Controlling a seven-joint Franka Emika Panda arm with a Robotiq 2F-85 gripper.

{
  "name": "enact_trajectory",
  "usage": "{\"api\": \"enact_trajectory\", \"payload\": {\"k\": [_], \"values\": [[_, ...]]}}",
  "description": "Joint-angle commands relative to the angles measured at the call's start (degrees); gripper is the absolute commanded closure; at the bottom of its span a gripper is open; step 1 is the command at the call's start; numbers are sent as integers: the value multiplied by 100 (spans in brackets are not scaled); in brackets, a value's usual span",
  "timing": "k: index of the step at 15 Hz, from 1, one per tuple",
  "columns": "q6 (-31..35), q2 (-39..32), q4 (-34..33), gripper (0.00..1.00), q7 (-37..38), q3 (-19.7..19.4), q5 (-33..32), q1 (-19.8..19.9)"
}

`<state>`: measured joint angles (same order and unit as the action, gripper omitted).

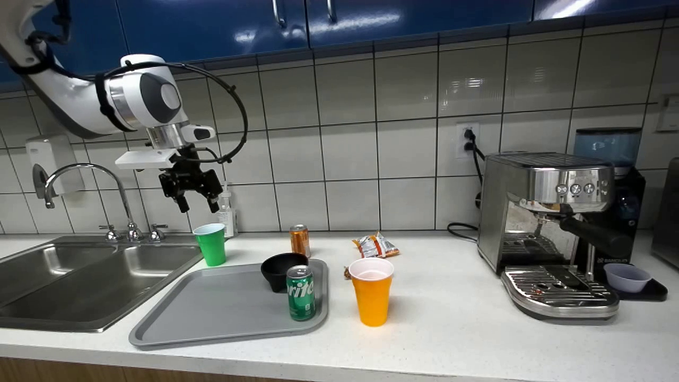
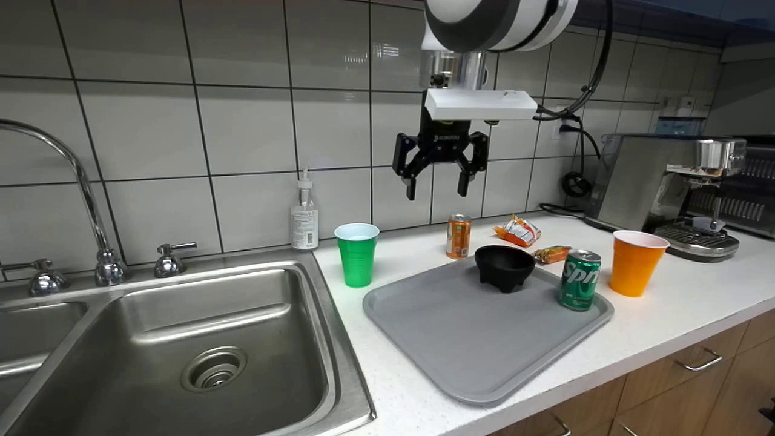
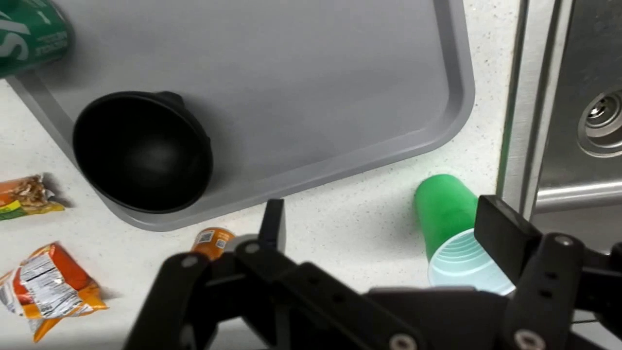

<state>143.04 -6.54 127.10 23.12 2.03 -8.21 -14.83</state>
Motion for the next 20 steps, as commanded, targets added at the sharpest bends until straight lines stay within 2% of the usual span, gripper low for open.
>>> {"api": "enact_trajectory", "payload": {"k": [1, 11, 20], "values": [[169, 471, 593, 0, 17, 83, -8, 301], [325, 444, 917, 0, -396, -33, 24, 858], [717, -302, 582, 0, -1135, -173, 258, 1140]]}}
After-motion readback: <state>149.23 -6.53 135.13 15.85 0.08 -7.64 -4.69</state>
